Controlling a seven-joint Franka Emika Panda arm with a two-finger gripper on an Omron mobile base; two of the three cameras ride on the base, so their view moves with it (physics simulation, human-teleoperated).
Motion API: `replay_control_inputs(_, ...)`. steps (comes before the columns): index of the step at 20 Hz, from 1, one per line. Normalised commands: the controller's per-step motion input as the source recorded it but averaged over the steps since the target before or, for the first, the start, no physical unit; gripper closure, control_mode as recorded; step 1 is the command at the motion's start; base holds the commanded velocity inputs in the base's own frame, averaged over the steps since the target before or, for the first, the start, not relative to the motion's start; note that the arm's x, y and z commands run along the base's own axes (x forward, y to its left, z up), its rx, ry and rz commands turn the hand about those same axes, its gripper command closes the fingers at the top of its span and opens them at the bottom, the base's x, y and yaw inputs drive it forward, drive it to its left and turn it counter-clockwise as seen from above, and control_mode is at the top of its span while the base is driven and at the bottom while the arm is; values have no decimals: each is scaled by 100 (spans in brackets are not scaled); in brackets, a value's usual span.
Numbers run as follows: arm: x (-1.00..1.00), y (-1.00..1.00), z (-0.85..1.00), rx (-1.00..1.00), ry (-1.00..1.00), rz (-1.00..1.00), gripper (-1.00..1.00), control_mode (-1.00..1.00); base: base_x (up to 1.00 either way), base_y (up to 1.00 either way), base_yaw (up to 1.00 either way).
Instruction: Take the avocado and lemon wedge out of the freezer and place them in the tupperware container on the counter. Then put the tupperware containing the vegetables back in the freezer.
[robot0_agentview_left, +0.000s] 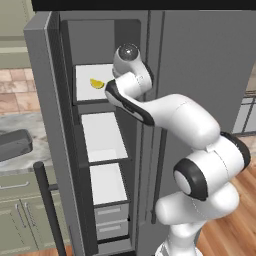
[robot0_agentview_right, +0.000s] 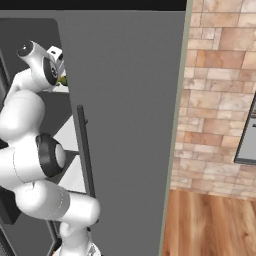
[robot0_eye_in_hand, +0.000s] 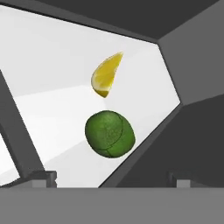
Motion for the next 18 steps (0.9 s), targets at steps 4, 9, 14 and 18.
replay_control_inputs(4, 21, 11, -11, -5, 0, 0, -100, -100, 0, 0, 0)
replay_control_inputs(9, 13, 10, -18, -8, 1, 0, -100, -100, 0, 0, 0)
replay_control_inputs(14, 15, 2, -20, -7, 3, 0, -100, -100, 0, 0, 0)
replay_control_inputs(18, 15, 0, -20, -5, 4, 0, -100, -100, 0, 0, 0)
